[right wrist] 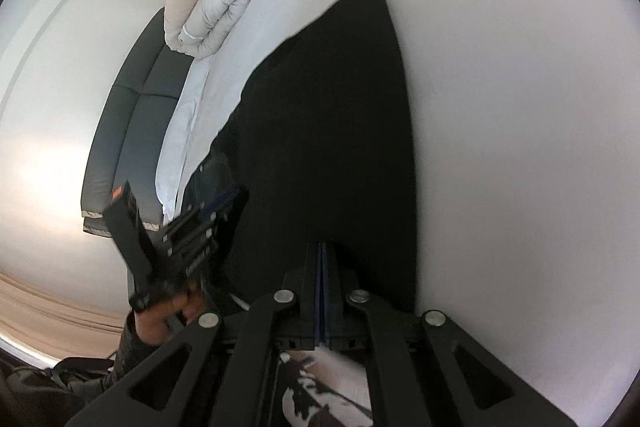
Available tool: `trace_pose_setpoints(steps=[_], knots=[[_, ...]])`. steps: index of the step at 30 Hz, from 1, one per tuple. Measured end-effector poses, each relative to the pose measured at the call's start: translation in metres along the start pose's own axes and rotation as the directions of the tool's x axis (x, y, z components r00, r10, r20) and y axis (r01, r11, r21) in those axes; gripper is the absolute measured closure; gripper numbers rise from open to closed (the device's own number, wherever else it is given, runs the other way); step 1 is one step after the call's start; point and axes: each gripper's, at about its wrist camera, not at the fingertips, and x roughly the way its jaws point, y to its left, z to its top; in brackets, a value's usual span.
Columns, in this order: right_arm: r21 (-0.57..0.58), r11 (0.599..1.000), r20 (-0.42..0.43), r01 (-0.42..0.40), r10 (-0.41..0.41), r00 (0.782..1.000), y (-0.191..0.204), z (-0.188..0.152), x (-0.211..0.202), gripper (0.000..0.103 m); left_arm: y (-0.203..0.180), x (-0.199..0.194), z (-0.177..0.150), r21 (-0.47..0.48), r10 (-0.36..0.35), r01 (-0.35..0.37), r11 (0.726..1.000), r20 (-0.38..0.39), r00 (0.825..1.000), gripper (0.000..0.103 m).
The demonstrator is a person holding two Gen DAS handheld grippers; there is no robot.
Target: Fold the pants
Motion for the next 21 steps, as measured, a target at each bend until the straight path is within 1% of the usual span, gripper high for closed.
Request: trace_pose_setpoints(steps=[4, 7, 9, 10, 15, 18, 21], knots=[[0.025, 1.0, 0.018, -0.01, 0.01, 1.0, -0.005, -0.02, -0.008, 0.103, 0.001, 0.0, -0.002, 0.0, 0.001, -0.001, 1.0, 0.004, 1.0, 0.085], [0.012, 1.0, 0.046, -0.003, 0.002, 0.999, -0.006, -0.027, -0.007, 0.103, 0.001, -0.001, -0.003, 0.0, 0.001, -0.001, 1.0, 0.007, 1.0, 0.085], [-0.019, 1.0, 0.066, 0.02, -0.019, 0.998, -0.001, -0.029, -0.004, 0.103, 0.001, -0.001, -0.004, -0.004, -0.001, 0.001, 1.0, 0.011, 1.0, 0.085], [-0.022, 1.0, 0.075, 0.019, -0.017, 0.997, -0.001, -0.03, -0.004, 0.103, 0.002, -0.001, -0.004, -0.007, -0.003, 0.004, 1.0, 0.013, 1.0, 0.085], [0.008, 0.999, 0.11, -0.04, 0.038, 0.993, -0.011, -0.033, -0.003, 0.103, 0.002, -0.002, -0.005, -0.014, -0.006, 0.007, 1.0, 0.016, 1.0, 0.085], [-0.017, 1.0, 0.132, -0.023, 0.025, 0.991, -0.008, -0.035, -0.002, 0.103, 0.002, -0.002, -0.006, -0.018, -0.007, 0.007, 1.0, 0.02, 1.0, 0.085], [-0.013, 0.999, 0.143, -0.03, 0.032, 0.989, -0.008, -0.036, -0.001, 0.103, 0.003, -0.003, -0.006, -0.024, -0.011, 0.011, 1.0, 0.022, 1.0, 0.085]])
